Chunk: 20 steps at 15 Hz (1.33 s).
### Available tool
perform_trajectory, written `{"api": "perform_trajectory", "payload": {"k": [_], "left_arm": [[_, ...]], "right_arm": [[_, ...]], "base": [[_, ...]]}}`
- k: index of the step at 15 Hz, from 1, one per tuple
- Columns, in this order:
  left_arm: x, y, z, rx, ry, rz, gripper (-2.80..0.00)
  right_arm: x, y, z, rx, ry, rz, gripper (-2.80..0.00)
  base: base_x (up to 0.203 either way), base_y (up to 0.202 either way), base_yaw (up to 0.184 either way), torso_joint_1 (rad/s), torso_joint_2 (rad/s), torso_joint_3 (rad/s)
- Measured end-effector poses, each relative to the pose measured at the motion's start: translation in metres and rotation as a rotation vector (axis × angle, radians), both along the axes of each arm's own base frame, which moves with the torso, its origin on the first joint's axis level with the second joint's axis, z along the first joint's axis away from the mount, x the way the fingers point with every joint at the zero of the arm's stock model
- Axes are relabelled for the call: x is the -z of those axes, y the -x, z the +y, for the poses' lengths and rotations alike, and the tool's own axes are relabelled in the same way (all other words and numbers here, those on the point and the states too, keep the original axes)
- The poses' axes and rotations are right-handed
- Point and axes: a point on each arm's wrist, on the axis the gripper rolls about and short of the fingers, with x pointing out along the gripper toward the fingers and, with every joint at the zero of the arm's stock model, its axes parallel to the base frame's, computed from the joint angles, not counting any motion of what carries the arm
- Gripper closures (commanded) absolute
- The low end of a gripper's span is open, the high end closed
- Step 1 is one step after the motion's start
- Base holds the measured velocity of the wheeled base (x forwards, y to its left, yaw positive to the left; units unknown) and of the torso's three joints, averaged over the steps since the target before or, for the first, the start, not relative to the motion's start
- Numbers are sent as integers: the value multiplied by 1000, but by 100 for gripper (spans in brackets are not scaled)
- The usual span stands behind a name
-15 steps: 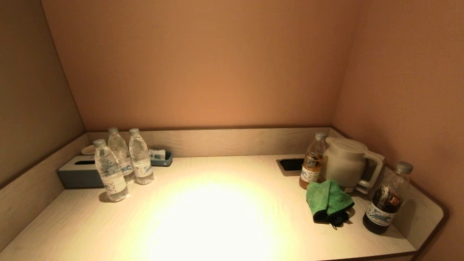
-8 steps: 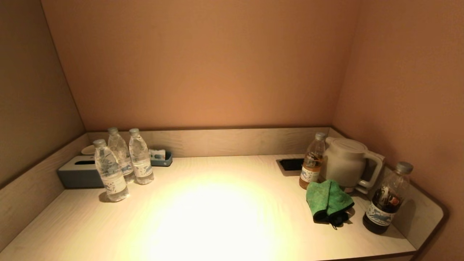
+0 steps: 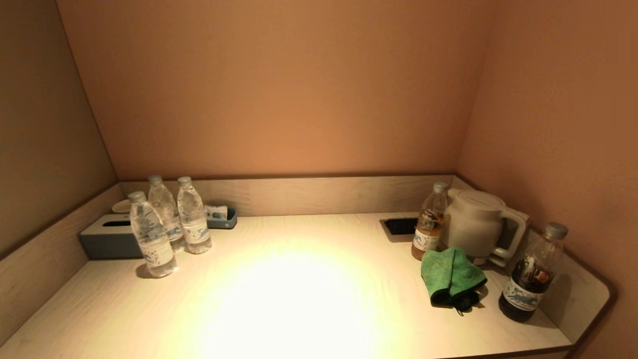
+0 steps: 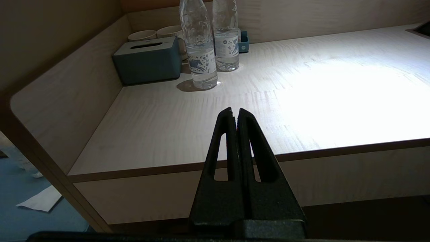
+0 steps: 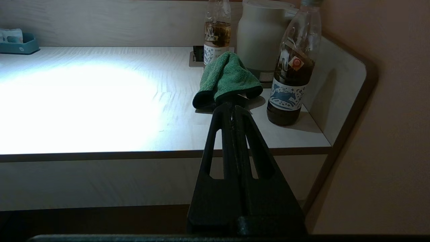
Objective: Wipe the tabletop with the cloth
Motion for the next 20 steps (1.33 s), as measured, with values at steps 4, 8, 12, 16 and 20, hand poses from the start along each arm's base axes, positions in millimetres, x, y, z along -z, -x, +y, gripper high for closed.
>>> {"api": "perform_trajectory", "payload": {"k": [4,8,12,16,20], "left_arm": [[0,0,0,-1,0,0,0],[0,0,0,-1,0,0,0],[0,0,0,-1,0,1,0],[0,0,0,-1,1,1,0],[0,0,0,-1,1,1,0]], "right_arm": [[0,0,0,0,0,0,0],[0,0,0,0,0,1,0],[0,0,0,0,-1,1,0],[0,0,0,0,-1,0,0],[0,0,0,0,-11,0,0]], "base": [[0,0,0,0,0,0],[0,0,0,0,0,0],[0,0,0,0,0,0],[0,0,0,0,0,0],[0,0,0,0,0,0]]}}
